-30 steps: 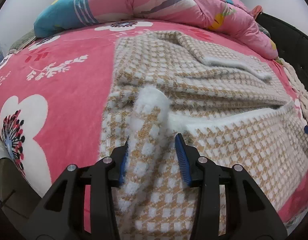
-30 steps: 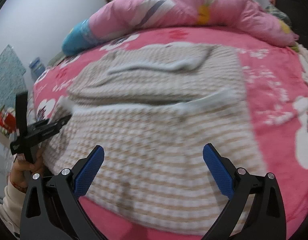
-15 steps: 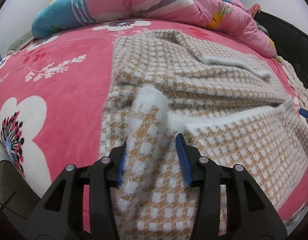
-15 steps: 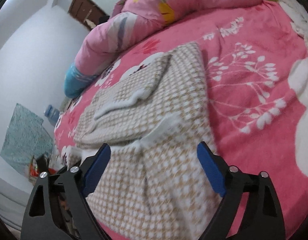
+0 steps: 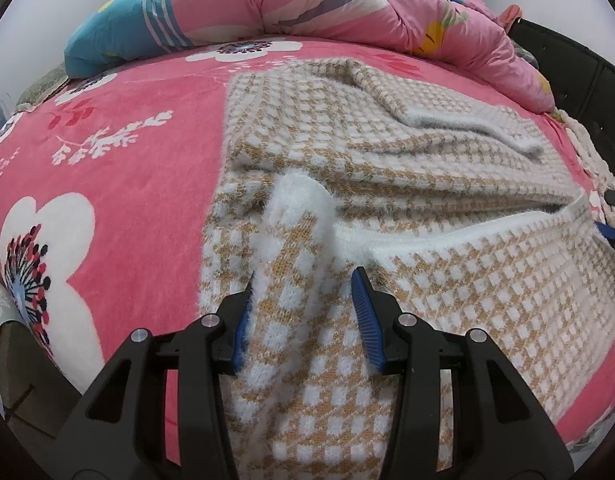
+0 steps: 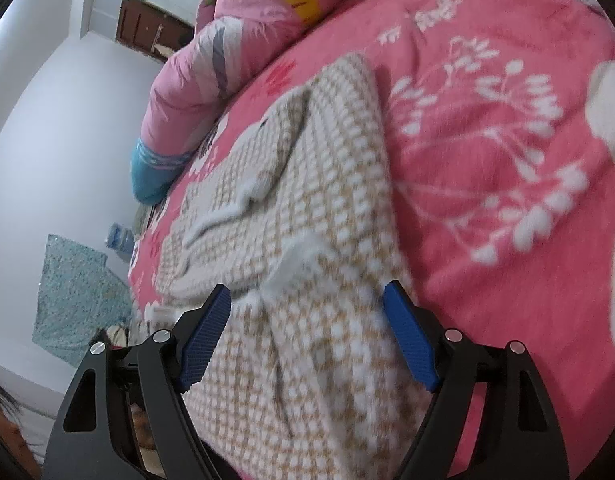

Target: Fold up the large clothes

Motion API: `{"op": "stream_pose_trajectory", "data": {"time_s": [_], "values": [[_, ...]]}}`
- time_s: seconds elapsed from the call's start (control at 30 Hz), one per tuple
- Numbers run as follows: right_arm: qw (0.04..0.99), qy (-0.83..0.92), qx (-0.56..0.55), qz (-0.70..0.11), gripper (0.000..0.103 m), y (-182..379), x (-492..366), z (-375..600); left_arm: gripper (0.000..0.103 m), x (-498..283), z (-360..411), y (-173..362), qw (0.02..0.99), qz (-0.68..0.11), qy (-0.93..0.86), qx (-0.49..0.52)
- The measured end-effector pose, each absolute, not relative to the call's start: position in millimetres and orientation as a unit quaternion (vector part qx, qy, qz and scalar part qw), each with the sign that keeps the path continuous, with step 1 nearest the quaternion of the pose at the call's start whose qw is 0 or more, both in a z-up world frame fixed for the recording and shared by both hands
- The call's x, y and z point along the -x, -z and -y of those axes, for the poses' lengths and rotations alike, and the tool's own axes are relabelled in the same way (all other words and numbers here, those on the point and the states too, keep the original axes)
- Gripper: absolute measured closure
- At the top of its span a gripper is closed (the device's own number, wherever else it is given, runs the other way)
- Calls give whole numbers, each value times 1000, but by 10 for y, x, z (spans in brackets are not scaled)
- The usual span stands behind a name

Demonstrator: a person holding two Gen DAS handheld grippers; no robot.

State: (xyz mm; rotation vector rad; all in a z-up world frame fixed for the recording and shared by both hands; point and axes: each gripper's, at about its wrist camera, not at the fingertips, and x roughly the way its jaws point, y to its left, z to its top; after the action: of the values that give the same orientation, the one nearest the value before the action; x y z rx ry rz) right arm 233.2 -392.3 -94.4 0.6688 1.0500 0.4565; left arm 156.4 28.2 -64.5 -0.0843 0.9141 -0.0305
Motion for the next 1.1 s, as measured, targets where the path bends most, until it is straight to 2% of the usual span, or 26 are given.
{"op": "stream_pose_trajectory", "data": {"time_s": [0.37, 0.57, 0.77, 0.9, 1.1], "values": [[769, -243, -272, -525, 28, 938, -2049, 3878, 60, -1568, -291, 655, 897, -441, 17, 42], [772, -240, -254, -531, 31, 995, -2284, 3811, 59, -1570, -283, 657, 897, -439, 20, 43], [778, -225, -236, -537, 43, 976, -2495, 3760, 59, -1575, -302, 659, 897, -439, 24, 44], [785, -224, -210, -539, 58, 894, -2398, 3693, 59, -1573, -309, 658, 898, -438, 26, 44], [798, -239, -133, -536, 60, 741, -2231, 3468, 59, -1568, -312, 659, 898, -437, 27, 43]]}}
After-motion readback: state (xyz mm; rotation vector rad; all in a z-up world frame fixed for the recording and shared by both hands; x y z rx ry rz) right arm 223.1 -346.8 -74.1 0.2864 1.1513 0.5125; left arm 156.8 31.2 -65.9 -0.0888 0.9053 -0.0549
